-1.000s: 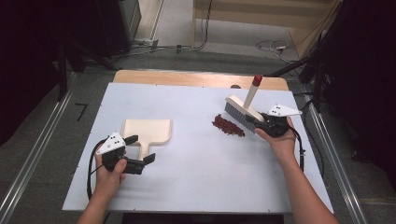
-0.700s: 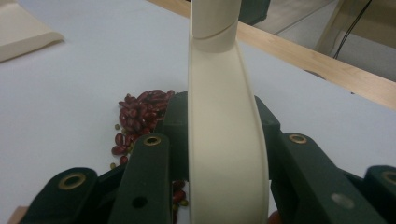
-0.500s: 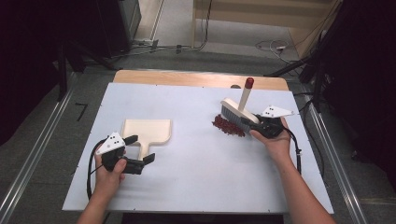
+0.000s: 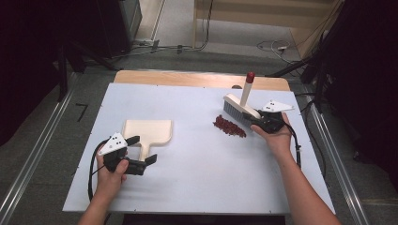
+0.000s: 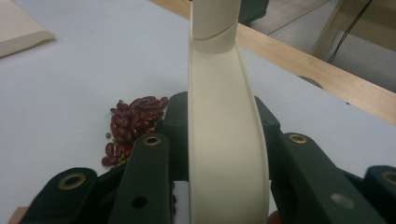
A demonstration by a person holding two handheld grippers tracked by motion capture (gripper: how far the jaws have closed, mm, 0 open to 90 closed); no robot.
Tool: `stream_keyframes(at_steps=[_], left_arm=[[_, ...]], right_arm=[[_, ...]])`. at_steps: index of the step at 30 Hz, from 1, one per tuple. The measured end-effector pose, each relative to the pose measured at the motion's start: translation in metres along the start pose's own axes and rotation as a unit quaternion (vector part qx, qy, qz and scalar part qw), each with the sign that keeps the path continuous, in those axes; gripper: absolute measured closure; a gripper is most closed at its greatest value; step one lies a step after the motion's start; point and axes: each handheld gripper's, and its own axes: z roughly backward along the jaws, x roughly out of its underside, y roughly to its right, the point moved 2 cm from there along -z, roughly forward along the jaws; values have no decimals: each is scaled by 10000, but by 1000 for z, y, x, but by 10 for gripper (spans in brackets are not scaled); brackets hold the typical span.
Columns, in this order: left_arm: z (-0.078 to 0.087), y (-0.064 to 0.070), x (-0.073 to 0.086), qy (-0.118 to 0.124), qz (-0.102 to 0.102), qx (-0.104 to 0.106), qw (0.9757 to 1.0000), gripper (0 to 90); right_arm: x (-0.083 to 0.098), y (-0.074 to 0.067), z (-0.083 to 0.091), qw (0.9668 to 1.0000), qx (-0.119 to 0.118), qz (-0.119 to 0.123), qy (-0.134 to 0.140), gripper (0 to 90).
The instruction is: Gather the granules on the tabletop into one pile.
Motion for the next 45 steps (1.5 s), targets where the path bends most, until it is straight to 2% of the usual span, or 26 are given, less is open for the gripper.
stream_keyframes(at_steps=[4,9,13,18,22,26,28,30,31,34,37,40,43,45], left_arm=[[1,-1,1,17,11,2,10000,0],[2,-1,0,19,11,2,10000,0],[2,0,0,31,18,3,10000,0],[0,0,0,15,13,8,10000,0],[0,0,0,30,17,10,10000,0],[2,-1,0,42,22,-13,10000,0],[2,-1,0,47,18,-8,10000,0],[2,0,0,52,19,-3,10000,0],[2,0,-1,53,2,3,10000,0],[1,0,-1,42,-11,3,10000,0],[1,0,-1,39,-11,2,10000,0],[1,0,-1,36,-13,-1,10000,0],[2,0,-1,47,-10,0,10000,0],[2,0,-1,54,-4,-1,10000,0]], right_arm=[[1,-4,-4,9998,-170,46,25,661],[0,-8,0,9994,-287,200,-29,661],[-1,-9,4,9989,-393,236,-37,661],[-2,-10,8,9991,-351,219,11,661],[-4,-11,18,9997,-103,73,227,661],[1,-20,29,9980,583,-107,233,661],[6,-27,32,9953,926,-269,128,661],[14,-34,33,9910,1241,-487,73,661],[16,-37,33,9899,1305,-552,66,661],[24,-46,31,9838,1615,-780,62,661],[26,-49,30,9811,1649,-999,151,661],[24,-53,28,9813,1556,-1124,164,661],[21,-57,26,9821,1540,-1079,133,661],[20,-56,26,9815,1584,-1065,161,661]])
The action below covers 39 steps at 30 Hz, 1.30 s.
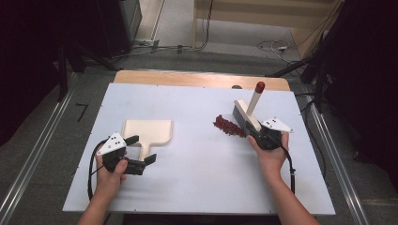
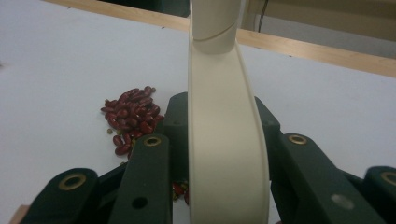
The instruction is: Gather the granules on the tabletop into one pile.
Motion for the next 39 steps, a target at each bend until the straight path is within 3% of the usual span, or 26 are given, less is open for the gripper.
stream_keyframes(at_steps=[10,16,23,39], left_arm=[[2,-1,-1,16,3,-36,10000,0],[2,-1,-1,24,9,-52,10000,0],[4,-1,-1,81,13,-79,9999,0],[8,-1,-2,123,11,-118,9999,0]], right_arm=[[-11,20,19,9995,99,-167,241,661],[-10,29,36,9996,64,-104,254,661],[-6,39,59,9990,-128,-342,257,661],[9,38,97,9980,-544,-210,229,661]])
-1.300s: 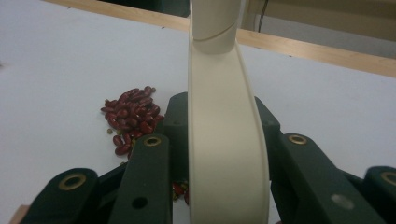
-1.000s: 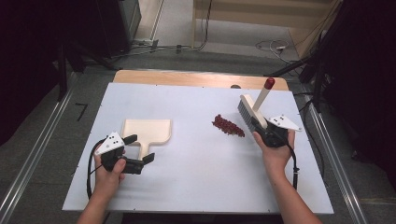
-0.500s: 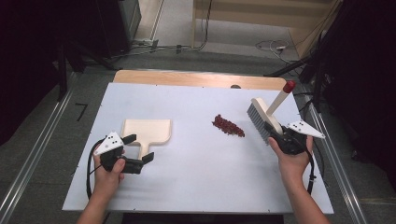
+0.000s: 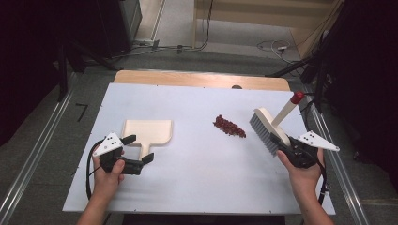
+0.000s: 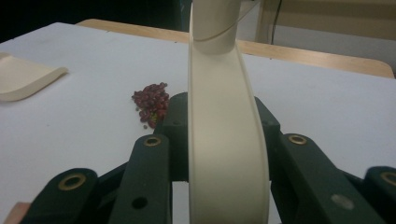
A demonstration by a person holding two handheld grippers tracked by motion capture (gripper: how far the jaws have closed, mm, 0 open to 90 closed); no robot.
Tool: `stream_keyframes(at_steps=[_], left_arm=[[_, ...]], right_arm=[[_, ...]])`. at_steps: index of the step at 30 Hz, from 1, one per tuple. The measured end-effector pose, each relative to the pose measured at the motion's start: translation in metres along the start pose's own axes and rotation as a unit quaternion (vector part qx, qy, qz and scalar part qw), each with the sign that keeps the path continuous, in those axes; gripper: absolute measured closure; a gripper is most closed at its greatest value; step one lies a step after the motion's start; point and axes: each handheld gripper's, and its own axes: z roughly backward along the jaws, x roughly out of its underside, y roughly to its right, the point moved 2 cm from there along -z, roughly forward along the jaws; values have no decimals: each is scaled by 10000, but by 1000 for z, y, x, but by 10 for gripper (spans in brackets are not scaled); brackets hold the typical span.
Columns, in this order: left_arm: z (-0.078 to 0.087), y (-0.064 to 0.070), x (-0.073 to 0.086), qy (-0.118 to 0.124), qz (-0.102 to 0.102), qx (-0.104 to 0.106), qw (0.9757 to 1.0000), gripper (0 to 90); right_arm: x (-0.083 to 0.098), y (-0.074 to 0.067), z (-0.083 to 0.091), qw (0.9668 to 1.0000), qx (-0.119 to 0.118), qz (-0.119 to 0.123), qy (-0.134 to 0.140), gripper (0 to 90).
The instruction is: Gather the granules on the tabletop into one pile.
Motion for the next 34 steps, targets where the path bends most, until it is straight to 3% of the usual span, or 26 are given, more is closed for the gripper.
stream_keyframes(at_steps=[13,17,20,23,34], left_arm=[[7,1,-1,158,-34,19,9999,0],[6,2,-1,207,-80,39,9997,0],[7,2,-1,222,-101,62,9997,0],[7,2,-1,202,-89,56,9997,0],[5,0,0,140,-89,32,9999,0]], right_arm=[[18,-1,19,9981,-590,28,-154,660],[25,5,15,9945,-1032,-144,-97,660],[32,7,11,9943,-1038,59,-216,660],[33,9,9,9933,-1139,4,-213,660],[32,8,5,9935,-1103,15,-263,660]])
